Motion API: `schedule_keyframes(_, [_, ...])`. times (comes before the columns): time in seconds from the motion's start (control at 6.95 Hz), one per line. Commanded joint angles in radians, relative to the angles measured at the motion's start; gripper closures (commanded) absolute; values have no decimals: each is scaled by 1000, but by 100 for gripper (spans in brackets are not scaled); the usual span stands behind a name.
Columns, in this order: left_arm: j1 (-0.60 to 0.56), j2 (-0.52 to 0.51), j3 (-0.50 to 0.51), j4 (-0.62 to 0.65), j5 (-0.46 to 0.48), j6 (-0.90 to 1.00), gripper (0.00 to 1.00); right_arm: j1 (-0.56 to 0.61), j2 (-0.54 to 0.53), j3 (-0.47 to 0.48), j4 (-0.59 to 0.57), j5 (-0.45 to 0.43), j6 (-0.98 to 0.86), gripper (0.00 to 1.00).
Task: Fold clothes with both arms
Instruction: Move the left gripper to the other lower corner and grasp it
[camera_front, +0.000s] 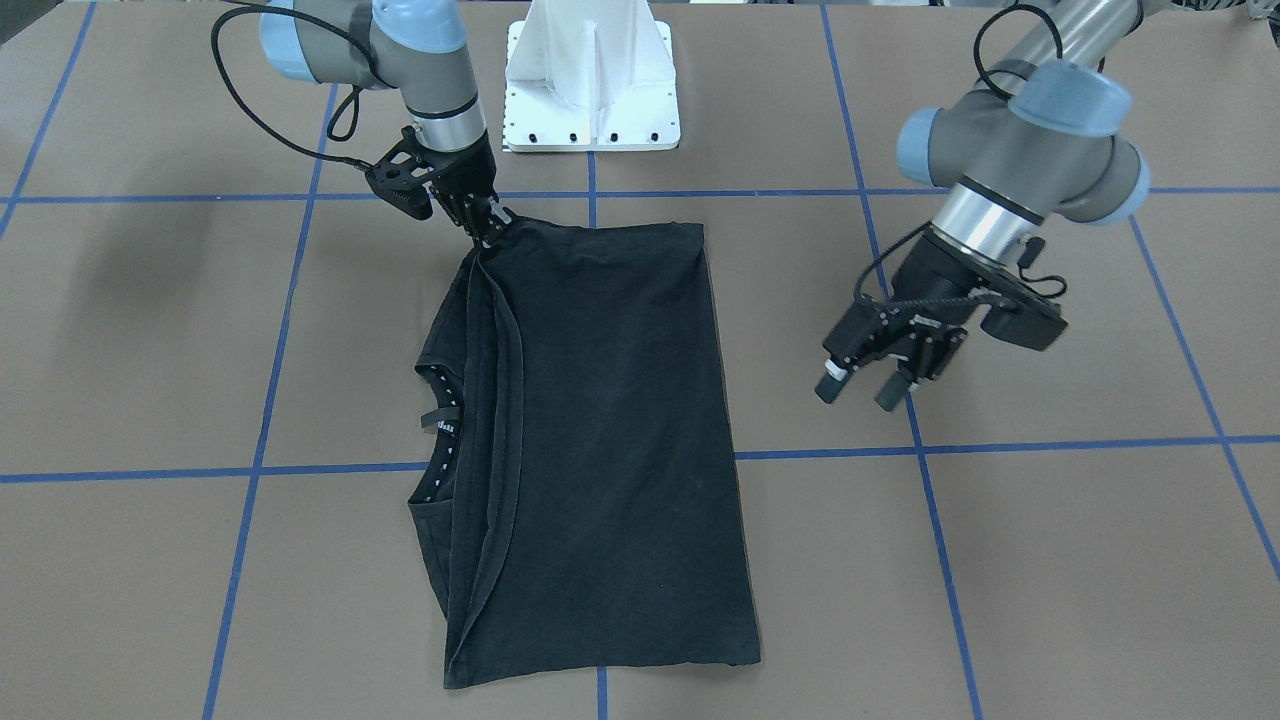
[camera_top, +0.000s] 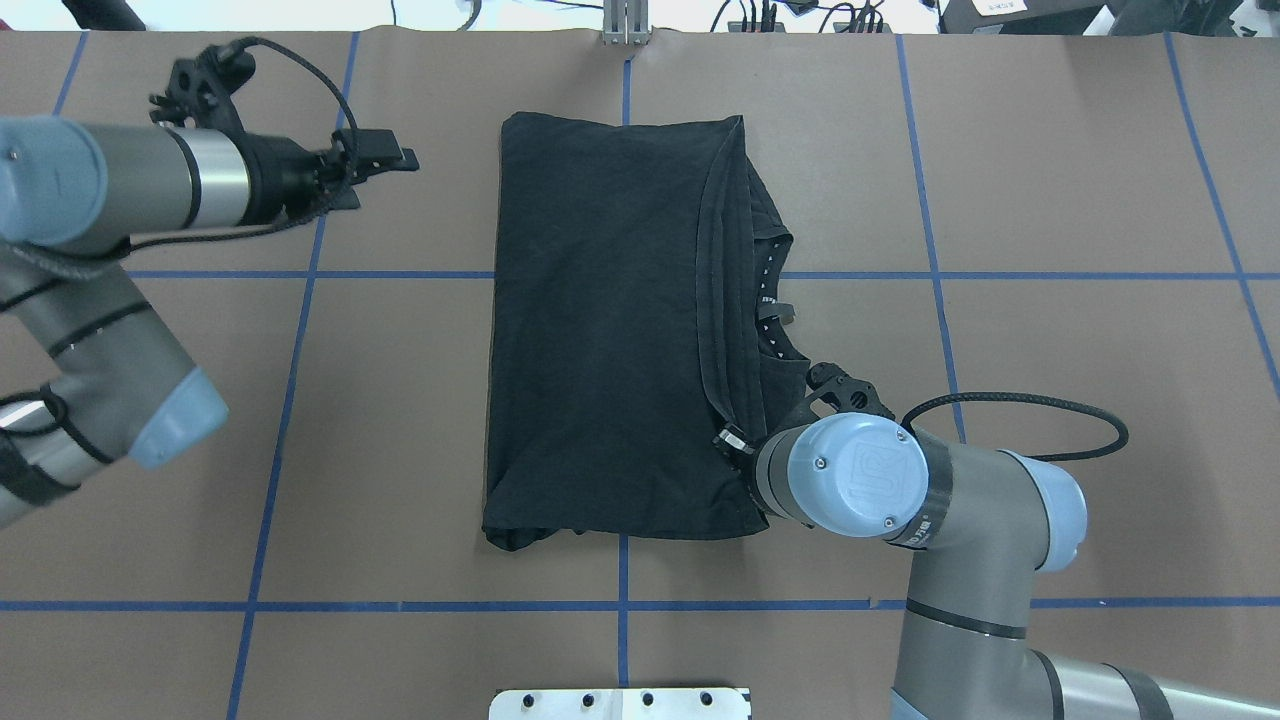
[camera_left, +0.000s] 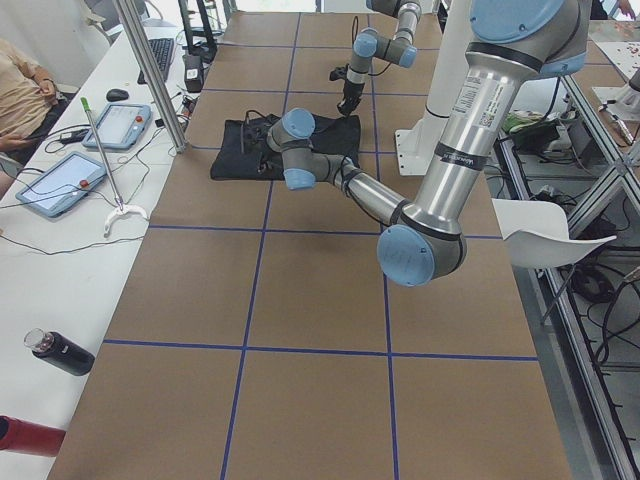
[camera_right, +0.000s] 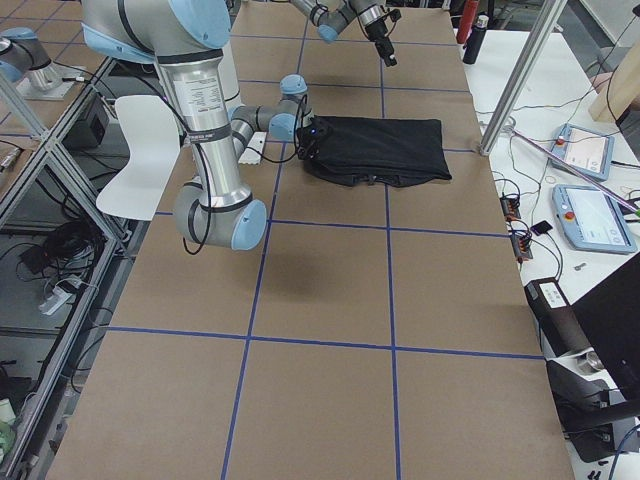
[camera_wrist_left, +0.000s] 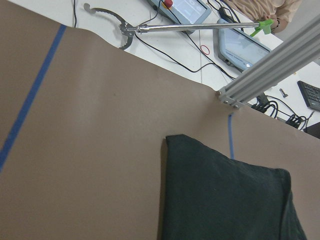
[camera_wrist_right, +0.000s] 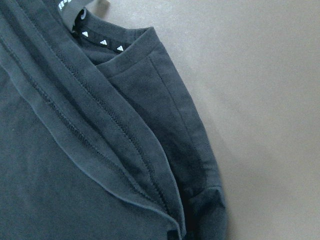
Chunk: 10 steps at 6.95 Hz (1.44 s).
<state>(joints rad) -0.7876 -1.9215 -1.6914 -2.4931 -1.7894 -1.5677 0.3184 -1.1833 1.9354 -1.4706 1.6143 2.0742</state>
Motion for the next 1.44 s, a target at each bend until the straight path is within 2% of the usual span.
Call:
schedule_keyframes(0.0, [162,54,-114,-17,117,-214,0,2,-18,16,0,16,0,100])
schedule_keyframes(0.14, [264,109,-151,-17,190,-301,0,2,-24,16,1,18,0,100])
schedule_keyframes(0.29, [350,218,-219,-18,262,-307,0,1,-24,16,1,18,0,100])
schedule_keyframes(0.43, [355,263,-253,-20,265,-307,0,-21,-21,11,3,16,1,100])
schedule_keyframes(0.72, [424,260,-243,-20,274,-371,1,-25,-27,8,3,16,1,100])
schedule_keyframes(0.86, [500,259,-238,-18,335,-399,4,-25,-36,8,4,18,0,100])
schedule_keyframes(1.01, [565,251,-237,-15,370,-416,15,-24,-36,14,4,18,0,100])
schedule_keyframes(1.29, [581,141,-112,-7,370,-434,29,-25,-35,13,4,18,0,100])
